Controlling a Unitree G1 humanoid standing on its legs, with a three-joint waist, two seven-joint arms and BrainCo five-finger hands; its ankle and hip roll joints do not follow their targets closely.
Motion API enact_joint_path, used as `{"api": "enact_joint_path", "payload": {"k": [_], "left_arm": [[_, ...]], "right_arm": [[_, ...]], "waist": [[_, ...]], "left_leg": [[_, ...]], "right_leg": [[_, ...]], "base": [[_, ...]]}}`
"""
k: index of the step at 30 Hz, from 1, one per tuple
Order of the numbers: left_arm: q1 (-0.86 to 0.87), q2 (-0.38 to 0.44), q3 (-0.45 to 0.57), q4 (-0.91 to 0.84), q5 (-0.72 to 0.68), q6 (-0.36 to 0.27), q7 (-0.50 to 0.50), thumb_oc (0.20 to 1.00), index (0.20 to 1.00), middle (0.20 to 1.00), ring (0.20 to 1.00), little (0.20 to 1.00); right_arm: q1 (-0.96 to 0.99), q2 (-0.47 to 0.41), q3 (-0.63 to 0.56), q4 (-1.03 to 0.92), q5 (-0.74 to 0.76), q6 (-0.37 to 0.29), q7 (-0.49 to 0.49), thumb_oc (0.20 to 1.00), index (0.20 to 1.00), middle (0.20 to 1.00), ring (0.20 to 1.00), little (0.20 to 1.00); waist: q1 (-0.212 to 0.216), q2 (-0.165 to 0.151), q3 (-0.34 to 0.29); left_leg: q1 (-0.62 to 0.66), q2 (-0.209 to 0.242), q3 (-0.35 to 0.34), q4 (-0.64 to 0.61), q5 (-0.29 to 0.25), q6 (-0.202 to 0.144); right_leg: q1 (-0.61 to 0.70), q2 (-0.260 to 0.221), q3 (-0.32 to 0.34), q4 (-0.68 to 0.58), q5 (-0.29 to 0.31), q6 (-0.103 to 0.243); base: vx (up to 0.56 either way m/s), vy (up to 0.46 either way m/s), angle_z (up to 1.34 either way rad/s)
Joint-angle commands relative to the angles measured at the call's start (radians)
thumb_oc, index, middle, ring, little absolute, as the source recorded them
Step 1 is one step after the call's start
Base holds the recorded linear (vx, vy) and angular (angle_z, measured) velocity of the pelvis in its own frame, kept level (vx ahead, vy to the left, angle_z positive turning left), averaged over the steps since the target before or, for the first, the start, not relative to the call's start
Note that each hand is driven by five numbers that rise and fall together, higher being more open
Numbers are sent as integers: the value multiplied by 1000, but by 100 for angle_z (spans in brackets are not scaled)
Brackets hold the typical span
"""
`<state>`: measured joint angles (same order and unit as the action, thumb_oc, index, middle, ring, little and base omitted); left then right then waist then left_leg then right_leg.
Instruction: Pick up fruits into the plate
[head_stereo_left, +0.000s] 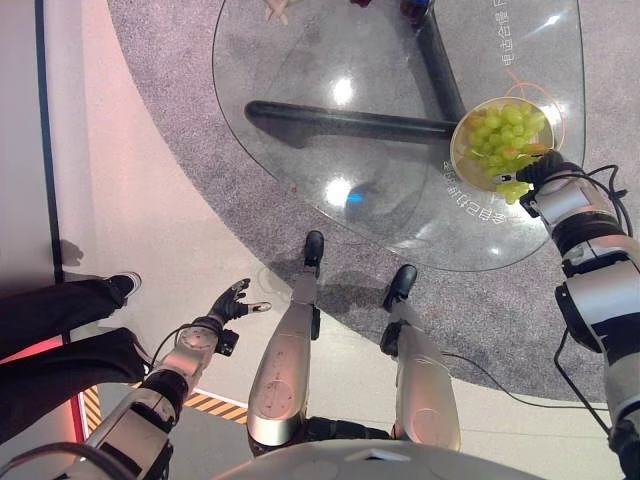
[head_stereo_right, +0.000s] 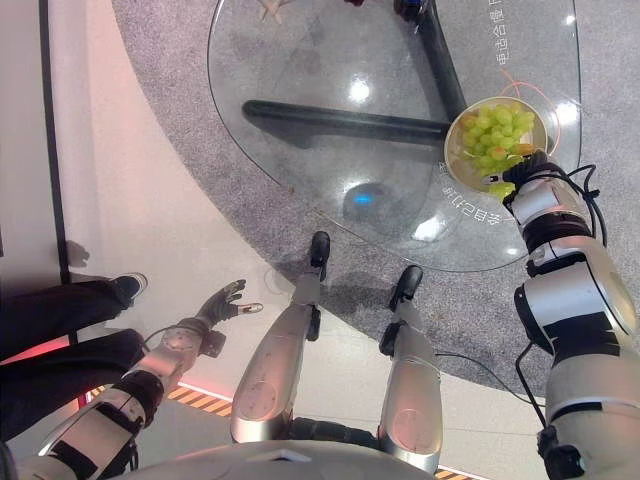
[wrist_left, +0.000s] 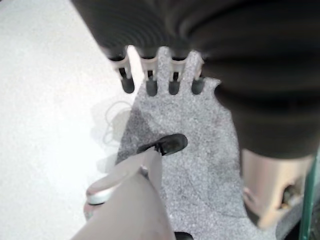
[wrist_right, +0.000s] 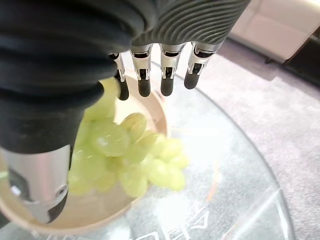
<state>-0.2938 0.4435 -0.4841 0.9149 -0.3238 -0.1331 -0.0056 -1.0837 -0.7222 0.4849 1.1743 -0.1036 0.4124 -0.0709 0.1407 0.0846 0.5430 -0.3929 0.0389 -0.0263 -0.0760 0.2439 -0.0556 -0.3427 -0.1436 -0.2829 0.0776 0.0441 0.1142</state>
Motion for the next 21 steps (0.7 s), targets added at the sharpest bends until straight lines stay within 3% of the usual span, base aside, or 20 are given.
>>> {"api": "enact_joint_path", "payload": {"k": [1,13,16,21], "left_arm": [[-4,-35,-18,10,-31,2,0,1000,1000,1000,1000,1000],[-3,-24,8,45,-23,16,-14,1000,1000,1000,1000,1000],[1,-18,29,59,-41,20,-34,1000,1000,1000,1000,1000],[21,-17,80,90,-74,47,-75,1000,1000,1000,1000,1000]], "right_arm": [[-65,-88,61,29,-32,18,-63,1000,1000,1000,1000,1000],[-33,-94,30,16,13,-41,-113,1000,1000,1000,1000,1000],[-2,-93,3,-13,81,-77,-128,1000,1000,1000,1000,1000],[148,-64,-117,-130,286,-194,-113,1000,1000,1000,1000,1000]], "waist": [[-6,13,-23],[-16,-28,-23],[-20,-44,-23],[-39,-82,-29]], "left_leg": [[8,-69,30,81,-150,47],[76,-50,45,86,-172,45],[118,-44,52,81,-181,43],[214,-28,76,67,-198,35]], "right_leg": [[-84,41,1,95,-11,-35],[-11,56,14,76,-13,-41],[32,60,18,64,-16,-41],[128,59,30,39,-18,-37]], "base": [[0,0,0],[3,-1,0],[11,-8,-1],[51,-13,0]]}}
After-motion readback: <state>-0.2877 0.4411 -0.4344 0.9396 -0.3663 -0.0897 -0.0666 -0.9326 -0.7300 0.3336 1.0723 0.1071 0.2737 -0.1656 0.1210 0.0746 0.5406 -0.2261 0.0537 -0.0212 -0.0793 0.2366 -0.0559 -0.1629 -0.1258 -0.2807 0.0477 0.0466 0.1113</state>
